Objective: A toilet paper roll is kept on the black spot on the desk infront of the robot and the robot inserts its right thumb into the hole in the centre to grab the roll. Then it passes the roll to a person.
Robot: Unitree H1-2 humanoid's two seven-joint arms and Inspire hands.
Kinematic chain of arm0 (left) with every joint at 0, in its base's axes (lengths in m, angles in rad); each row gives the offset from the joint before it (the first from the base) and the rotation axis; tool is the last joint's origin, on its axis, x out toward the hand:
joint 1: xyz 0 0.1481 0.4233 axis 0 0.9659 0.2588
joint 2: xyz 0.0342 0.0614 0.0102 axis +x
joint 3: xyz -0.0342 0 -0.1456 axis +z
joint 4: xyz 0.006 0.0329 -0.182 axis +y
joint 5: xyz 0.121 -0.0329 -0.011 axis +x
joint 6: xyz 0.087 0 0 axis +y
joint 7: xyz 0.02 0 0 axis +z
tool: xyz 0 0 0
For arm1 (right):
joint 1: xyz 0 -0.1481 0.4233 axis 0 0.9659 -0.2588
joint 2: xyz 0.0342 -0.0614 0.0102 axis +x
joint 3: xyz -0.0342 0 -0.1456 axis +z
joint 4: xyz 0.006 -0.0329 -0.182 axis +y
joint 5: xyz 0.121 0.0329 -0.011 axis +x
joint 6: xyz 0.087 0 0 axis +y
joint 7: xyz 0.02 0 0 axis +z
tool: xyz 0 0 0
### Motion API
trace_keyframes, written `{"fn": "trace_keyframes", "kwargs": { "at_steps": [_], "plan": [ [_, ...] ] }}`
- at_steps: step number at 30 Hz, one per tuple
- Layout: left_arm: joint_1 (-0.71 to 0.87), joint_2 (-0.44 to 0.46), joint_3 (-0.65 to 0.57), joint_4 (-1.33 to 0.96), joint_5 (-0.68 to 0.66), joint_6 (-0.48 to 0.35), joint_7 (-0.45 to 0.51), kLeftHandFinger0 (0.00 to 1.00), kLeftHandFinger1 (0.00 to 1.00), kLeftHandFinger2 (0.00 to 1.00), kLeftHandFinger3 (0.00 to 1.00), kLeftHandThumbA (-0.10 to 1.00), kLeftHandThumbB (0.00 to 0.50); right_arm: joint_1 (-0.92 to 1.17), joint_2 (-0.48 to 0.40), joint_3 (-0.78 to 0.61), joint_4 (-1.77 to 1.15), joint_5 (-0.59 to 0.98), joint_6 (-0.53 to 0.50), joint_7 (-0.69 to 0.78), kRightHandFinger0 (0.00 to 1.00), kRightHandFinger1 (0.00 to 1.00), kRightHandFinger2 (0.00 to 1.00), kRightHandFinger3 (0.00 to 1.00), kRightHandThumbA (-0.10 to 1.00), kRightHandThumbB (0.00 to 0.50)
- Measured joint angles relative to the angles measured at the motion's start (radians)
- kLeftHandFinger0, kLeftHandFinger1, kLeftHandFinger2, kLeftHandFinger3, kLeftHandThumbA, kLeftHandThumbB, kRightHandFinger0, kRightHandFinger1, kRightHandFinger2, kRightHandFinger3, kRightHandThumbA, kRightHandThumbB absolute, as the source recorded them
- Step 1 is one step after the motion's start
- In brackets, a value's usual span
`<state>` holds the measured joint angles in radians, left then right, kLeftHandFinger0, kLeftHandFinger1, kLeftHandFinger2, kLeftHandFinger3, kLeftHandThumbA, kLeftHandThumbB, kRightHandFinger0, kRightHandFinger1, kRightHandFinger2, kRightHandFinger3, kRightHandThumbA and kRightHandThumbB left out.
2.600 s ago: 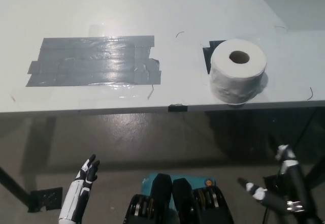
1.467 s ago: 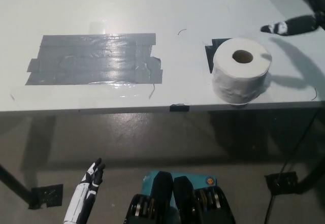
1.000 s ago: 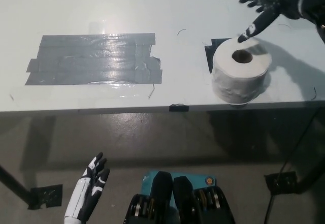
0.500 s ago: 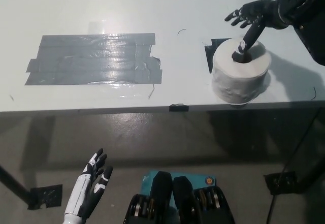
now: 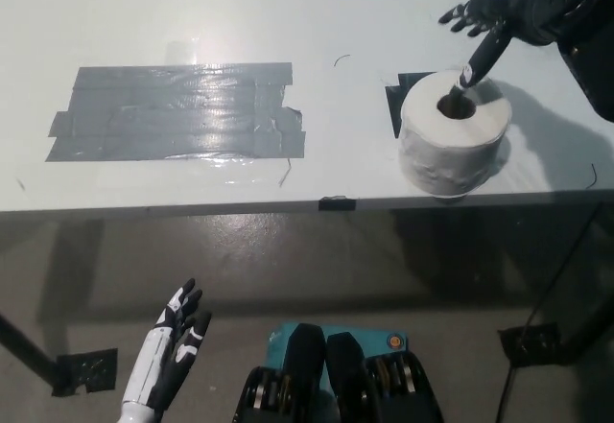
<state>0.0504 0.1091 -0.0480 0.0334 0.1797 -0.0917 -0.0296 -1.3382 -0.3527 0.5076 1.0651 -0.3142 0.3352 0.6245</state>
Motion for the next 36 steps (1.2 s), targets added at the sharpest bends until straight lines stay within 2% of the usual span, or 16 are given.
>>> {"fn": "trace_keyframes", "kwargs": {
  "at_steps": [3,4,7,9,11,12,14,18,19,22,25,26,28,31,34,36],
  "plan": [
    [-0.003,0.0,0.0,0.0,0.001,0.0,0.0,1.0,1.0,1.0,1.0,0.89,0.121,0.001,0.0,-0.019,-0.002,0.0,0.007,-0.013,1.0,1.0,1.0,1.0,1.0,0.452],
    [-0.004,0.0,0.0,0.0,0.001,0.0,0.0,1.0,1.0,1.0,1.0,0.89,0.12,0.002,0.0,-0.028,-0.005,-0.001,0.011,-0.019,1.0,1.0,1.0,1.0,1.0,0.424],
    [-0.005,0.0,0.0,0.0,0.002,0.0,0.0,1.0,1.0,1.0,1.0,0.89,0.123,0.008,0.0,-0.033,-0.011,-0.005,0.014,-0.025,1.0,1.0,1.0,1.0,1.0,0.4],
    [-0.006,0.0,0.0,0.0,0.002,0.0,0.0,1.0,1.0,1.0,1.0,0.9,0.127,0.013,0.001,-0.033,-0.016,-0.009,0.014,-0.025,1.0,1.0,1.0,1.0,1.0,0.318],
    [-0.006,0.0,0.0,0.0,0.003,0.0,0.0,1.0,1.0,1.0,1.0,0.9,0.127,0.02,0.001,-0.034,-0.019,-0.012,0.011,-0.026,1.0,1.0,1.0,1.0,1.0,0.294],
    [-0.006,0.0,0.0,0.0,0.003,0.0,0.0,1.0,1.0,1.0,1.0,0.9,0.126,0.023,0.002,-0.035,-0.018,-0.012,0.006,-0.025,1.0,1.0,1.0,1.0,1.0,0.298],
    [-0.006,0.0,0.0,0.0,0.003,0.0,0.0,1.0,1.0,1.0,1.0,0.89,0.123,0.026,0.005,-0.035,-0.005,-0.013,-0.009,-0.025,1.0,1.0,1.0,1.0,1.0,0.357],
    [-0.009,0.0,0.0,0.0,0.003,0.0,0.0,1.0,1.0,1.0,1.0,0.89,0.123,0.029,0.008,-0.033,0.012,-0.016,-0.031,-0.024,1.0,1.0,1.0,1.0,1.0,0.411],
    [-0.01,0.0,0.0,0.0,0.003,0.0,0.0,1.0,1.0,1.0,1.0,0.89,0.123,0.029,0.008,-0.032,0.016,-0.018,-0.033,-0.024,1.0,1.0,1.0,1.0,1.0,0.445],
    [-0.014,0.0,0.0,0.0,0.004,0.001,0.0,1.0,1.0,1.0,1.0,0.89,0.125,0.029,0.011,-0.023,0.031,-0.027,-0.04,-0.024,1.0,1.0,1.0,1.0,1.0,0.491],
    [-0.019,0.0,0.0,0.0,0.004,0.002,0.0,1.0,1.0,1.0,1.0,0.88,0.12,0.029,0.011,-0.015,0.032,-0.037,-0.042,-0.024,1.0,1.0,1.0,1.0,0.99,0.461],
    [-0.021,0.0,0.0,0.0,0.004,0.002,0.0,1.0,1.0,1.0,1.0,0.88,0.123,0.029,0.011,-0.014,0.032,-0.039,-0.044,-0.024,1.0,1.0,1.0,1.0,0.96,0.38],
    [-0.023,0.0,0.0,0.0,0.003,0.002,0.0,1.0,1.0,1.0,1.0,0.88,0.121,0.029,0.012,-0.013,0.032,-0.041,-0.047,-0.023,1.0,1.0,1.0,1.0,1.0,0.363],
    [-0.023,0.0,0.0,0.0,0.004,0.002,0.0,1.0,1.0,1.0,1.0,0.88,0.119,0.027,0.013,0.0,0.047,-0.046,-0.063,-0.006,1.0,1.0,1.0,1.0,1.0,0.3],
    [-0.023,0.0,0.0,-0.001,0.004,0.003,0.0,1.0,1.0,1.0,1.0,0.88,0.124,0.028,0.018,-0.004,0.073,-0.045,-0.089,0.003,1.0,1.0,1.0,1.0,0.93,0.304],
    [-0.024,0.0,0.0,-0.001,0.004,0.003,0.0,1.0,1.0,1.0,1.0,0.89,0.125,0.028,0.02,-0.009,0.087,-0.044,-0.106,0.003,1.0,1.0,1.0,1.0,0.97,0.324]
  ]
}}
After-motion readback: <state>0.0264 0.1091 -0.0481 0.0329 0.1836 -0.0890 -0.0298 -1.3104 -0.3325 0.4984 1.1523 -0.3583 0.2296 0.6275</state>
